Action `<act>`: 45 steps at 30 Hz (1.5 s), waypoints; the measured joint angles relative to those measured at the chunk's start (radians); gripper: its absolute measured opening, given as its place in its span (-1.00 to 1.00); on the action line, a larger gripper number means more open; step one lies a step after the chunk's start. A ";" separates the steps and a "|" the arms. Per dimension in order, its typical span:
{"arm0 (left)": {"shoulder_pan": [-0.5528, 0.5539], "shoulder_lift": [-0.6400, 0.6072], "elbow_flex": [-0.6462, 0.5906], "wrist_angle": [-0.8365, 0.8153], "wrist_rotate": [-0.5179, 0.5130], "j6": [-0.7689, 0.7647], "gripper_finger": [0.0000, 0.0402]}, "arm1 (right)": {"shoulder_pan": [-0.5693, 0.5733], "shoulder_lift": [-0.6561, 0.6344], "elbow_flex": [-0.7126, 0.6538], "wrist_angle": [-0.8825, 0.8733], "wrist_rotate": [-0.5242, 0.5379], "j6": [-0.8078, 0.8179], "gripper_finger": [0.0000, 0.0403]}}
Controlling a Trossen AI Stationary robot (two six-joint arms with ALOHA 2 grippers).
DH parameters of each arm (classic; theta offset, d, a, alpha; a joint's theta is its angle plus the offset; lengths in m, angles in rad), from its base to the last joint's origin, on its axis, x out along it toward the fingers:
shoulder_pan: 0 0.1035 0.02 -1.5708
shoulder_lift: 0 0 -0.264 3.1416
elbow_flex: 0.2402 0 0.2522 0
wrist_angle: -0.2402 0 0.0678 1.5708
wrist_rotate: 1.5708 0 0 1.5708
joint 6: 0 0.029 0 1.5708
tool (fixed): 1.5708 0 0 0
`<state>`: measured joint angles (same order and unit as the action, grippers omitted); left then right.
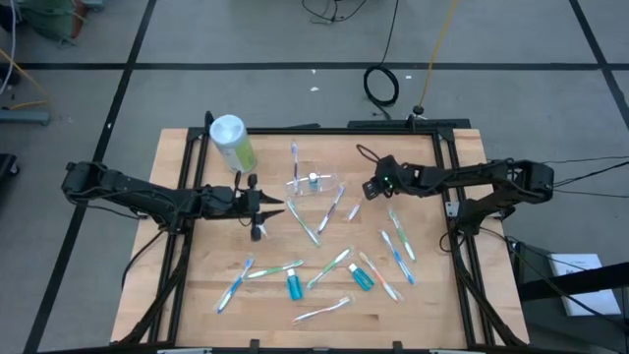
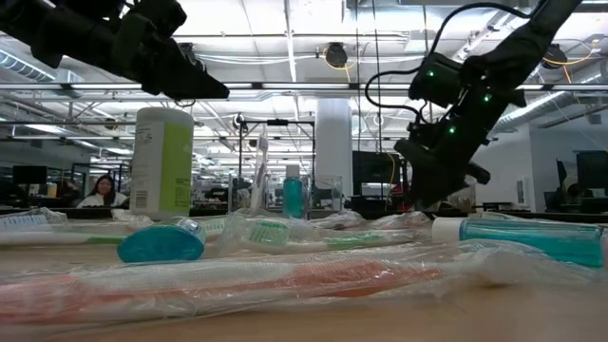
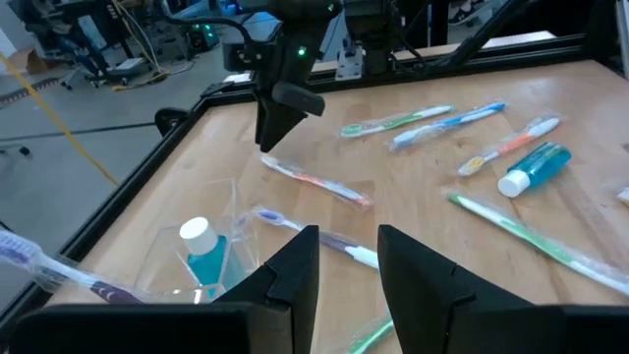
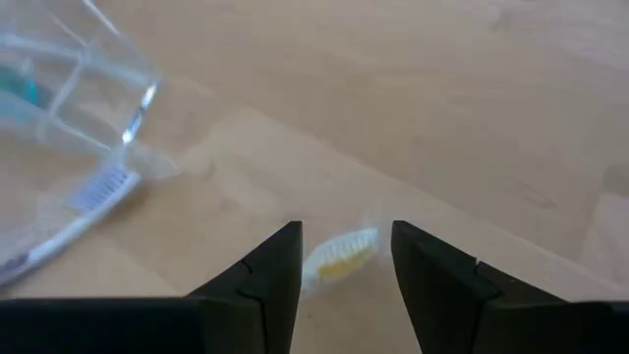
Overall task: Pick & Place toothbrushing station
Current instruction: Put the orange toothbrush into the transparent organizer
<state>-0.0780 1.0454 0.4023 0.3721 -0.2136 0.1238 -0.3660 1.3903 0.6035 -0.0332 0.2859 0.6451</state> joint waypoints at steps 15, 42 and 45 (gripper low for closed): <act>0.006 0.000 0.000 0.000 -0.005 -0.003 -0.44 | -0.014 0.000 -0.045 0.028 0.001 0.085 -0.28; 0.025 0.000 0.000 -0.002 -0.005 -0.024 -0.44 | -0.014 0.142 -0.046 0.387 -0.007 -0.242 -0.95; 0.026 0.000 0.000 -0.002 -0.005 -0.024 -0.44 | -0.014 0.142 -0.046 0.529 -0.007 -0.291 -0.96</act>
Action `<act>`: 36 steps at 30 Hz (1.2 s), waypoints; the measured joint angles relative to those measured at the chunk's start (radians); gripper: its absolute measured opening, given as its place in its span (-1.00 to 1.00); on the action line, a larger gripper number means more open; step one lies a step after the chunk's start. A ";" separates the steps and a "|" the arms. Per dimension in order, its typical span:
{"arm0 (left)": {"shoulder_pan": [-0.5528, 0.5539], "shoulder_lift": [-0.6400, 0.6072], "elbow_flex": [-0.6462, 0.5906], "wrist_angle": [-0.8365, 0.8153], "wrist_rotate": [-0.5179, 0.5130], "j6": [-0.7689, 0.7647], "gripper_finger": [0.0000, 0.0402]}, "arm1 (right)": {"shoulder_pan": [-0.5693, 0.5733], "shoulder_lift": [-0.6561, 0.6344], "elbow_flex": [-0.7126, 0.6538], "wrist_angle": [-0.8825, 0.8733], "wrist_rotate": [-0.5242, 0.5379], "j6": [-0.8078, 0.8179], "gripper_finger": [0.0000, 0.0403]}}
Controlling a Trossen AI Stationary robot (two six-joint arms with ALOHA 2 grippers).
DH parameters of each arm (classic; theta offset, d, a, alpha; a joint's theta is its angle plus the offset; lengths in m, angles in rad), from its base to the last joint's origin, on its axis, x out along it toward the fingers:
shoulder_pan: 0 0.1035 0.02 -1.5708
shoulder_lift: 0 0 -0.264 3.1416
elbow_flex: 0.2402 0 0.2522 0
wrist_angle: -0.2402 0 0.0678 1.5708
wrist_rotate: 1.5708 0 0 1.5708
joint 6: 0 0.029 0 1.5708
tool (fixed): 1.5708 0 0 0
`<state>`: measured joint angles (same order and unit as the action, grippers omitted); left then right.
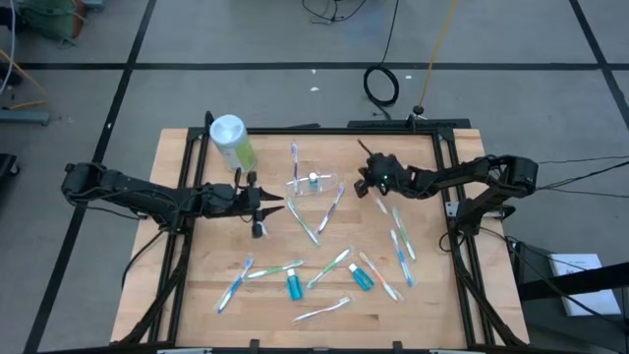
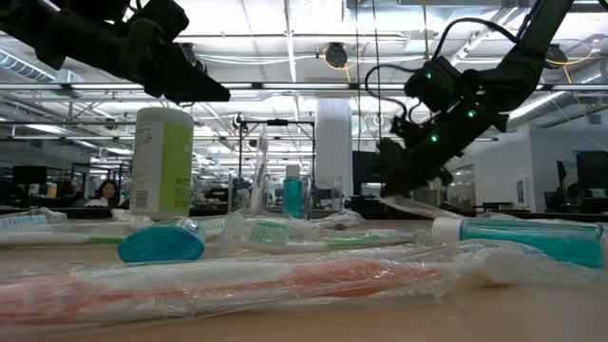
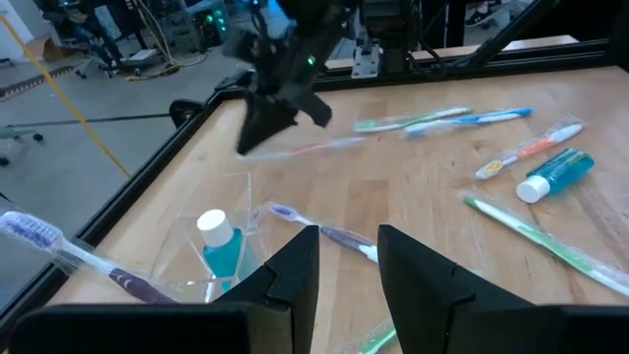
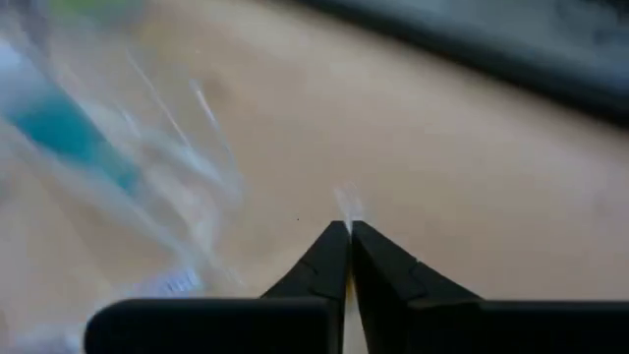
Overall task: Pick & Place toothbrushing station
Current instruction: Put the orange toothbrush into the transparent organizer
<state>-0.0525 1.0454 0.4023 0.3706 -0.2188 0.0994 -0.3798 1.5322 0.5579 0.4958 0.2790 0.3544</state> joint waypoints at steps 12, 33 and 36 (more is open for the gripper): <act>0.000 0.000 0.000 0.000 0.000 0.000 -0.44 | 0.055 -0.001 0.000 0.858 0.006 -0.282 -0.99; 0.001 0.000 0.000 0.058 -0.001 0.028 -0.44 | 0.089 0.317 0.309 0.912 -0.096 -0.526 -1.00; 0.001 0.000 0.000 0.052 -0.001 0.013 -0.44 | 0.089 0.367 0.320 0.921 -0.013 -0.548 -1.00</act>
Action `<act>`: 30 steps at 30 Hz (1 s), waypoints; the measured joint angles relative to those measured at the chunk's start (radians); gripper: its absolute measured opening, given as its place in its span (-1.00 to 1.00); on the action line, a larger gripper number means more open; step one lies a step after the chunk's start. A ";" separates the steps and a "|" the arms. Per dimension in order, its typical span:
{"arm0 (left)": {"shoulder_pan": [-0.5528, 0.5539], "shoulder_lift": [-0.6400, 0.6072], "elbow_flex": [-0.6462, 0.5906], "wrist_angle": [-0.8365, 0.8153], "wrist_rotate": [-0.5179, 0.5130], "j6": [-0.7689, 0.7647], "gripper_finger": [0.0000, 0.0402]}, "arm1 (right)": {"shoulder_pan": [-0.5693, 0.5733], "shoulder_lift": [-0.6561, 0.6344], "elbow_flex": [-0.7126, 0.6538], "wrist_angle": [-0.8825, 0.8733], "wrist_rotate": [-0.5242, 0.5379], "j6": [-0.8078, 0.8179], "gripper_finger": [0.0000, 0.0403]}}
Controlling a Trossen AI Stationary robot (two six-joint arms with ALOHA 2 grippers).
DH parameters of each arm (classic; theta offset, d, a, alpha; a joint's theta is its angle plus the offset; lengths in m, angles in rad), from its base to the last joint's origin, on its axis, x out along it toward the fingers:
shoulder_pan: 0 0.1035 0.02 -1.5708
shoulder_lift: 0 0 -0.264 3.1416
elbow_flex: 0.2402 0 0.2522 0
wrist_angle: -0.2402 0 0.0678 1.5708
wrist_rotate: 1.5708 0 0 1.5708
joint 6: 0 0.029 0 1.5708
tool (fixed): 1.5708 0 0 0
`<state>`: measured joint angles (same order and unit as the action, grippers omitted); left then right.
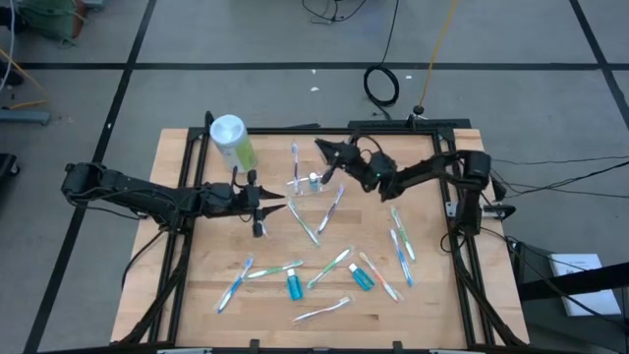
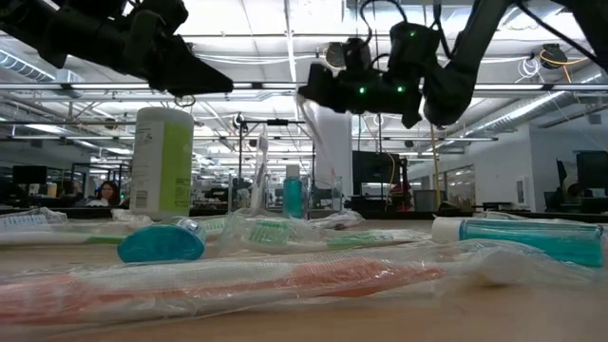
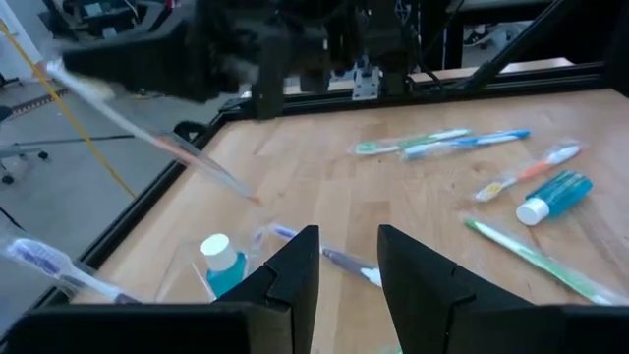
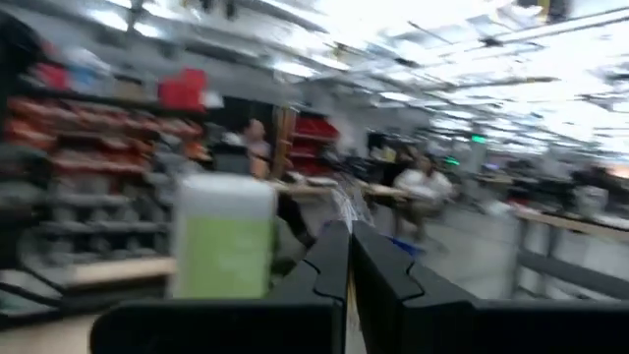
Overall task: Pick & Place toothbrushing station
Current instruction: Put the orange toothbrush into the transparent organizer
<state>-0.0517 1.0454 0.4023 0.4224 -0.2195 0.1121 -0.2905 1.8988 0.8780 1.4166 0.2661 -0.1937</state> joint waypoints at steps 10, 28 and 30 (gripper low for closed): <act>0.000 0.000 0.000 -0.008 0.000 -0.101 -0.44 | 0.006 0.037 0.000 -0.055 0.098 -0.002 -1.00; 0.000 0.000 0.000 -0.008 0.000 -0.121 -0.44 | 0.004 0.037 -0.001 -0.180 0.209 0.025 -0.84; 0.000 0.000 0.000 -0.008 0.000 -0.121 -0.44 | 0.005 0.037 -0.001 -0.179 0.204 0.025 -0.79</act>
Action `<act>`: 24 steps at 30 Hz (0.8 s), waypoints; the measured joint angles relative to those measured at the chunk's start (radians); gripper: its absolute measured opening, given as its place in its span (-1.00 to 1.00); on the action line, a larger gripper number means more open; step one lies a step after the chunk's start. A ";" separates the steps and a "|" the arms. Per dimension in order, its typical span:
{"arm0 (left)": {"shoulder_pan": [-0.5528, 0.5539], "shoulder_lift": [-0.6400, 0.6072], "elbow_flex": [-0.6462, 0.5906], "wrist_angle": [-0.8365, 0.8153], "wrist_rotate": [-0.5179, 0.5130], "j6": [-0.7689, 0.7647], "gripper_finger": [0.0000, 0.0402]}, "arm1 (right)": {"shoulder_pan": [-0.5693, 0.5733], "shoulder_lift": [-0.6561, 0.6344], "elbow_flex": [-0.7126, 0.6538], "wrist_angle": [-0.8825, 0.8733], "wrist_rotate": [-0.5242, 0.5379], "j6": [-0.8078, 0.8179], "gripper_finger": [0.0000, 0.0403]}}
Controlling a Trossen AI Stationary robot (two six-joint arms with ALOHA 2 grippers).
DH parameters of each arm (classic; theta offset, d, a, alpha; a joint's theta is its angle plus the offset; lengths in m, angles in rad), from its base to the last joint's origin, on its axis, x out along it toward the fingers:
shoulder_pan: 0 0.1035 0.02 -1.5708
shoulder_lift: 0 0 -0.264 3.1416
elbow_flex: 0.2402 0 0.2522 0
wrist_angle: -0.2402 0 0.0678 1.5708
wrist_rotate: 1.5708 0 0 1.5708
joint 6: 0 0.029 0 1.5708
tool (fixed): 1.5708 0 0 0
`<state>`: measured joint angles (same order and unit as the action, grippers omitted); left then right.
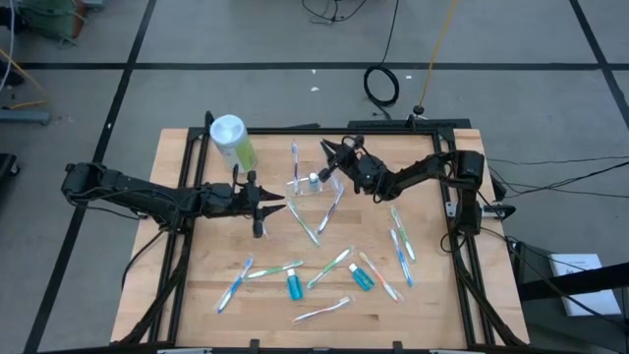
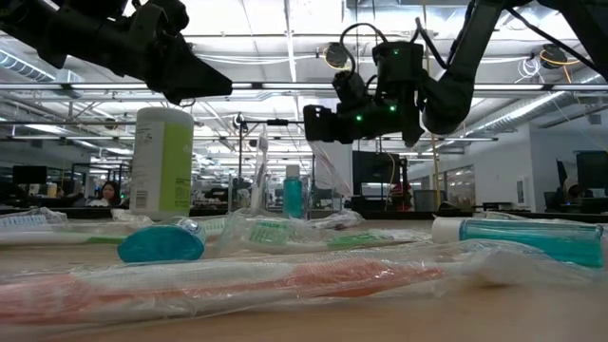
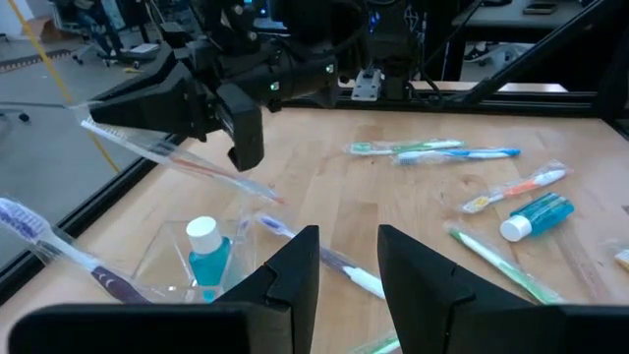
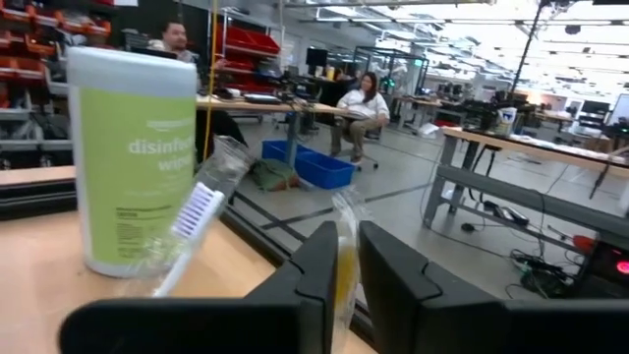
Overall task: Pick & Place toothbrushing station
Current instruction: Put the orange toothbrush into the transparent organizer
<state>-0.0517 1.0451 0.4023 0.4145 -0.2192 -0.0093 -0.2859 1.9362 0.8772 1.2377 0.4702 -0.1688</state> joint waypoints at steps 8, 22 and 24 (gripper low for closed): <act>0.000 0.000 0.000 0.000 0.000 0.000 -0.44 | 0.013 0.000 0.000 -0.001 -0.003 -0.005 -0.60; 0.000 0.000 0.000 0.001 0.000 0.001 -0.44 | 0.027 -0.119 0.000 -0.301 -0.002 -0.158 -0.69; 0.000 0.000 0.000 0.001 0.000 0.001 -0.44 | 0.035 -0.201 0.000 -0.495 0.001 -0.093 -0.63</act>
<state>-0.0517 1.0454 0.4023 0.4153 -0.2192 -0.0082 -0.2514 1.7348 0.8776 0.7430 0.4707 -0.2620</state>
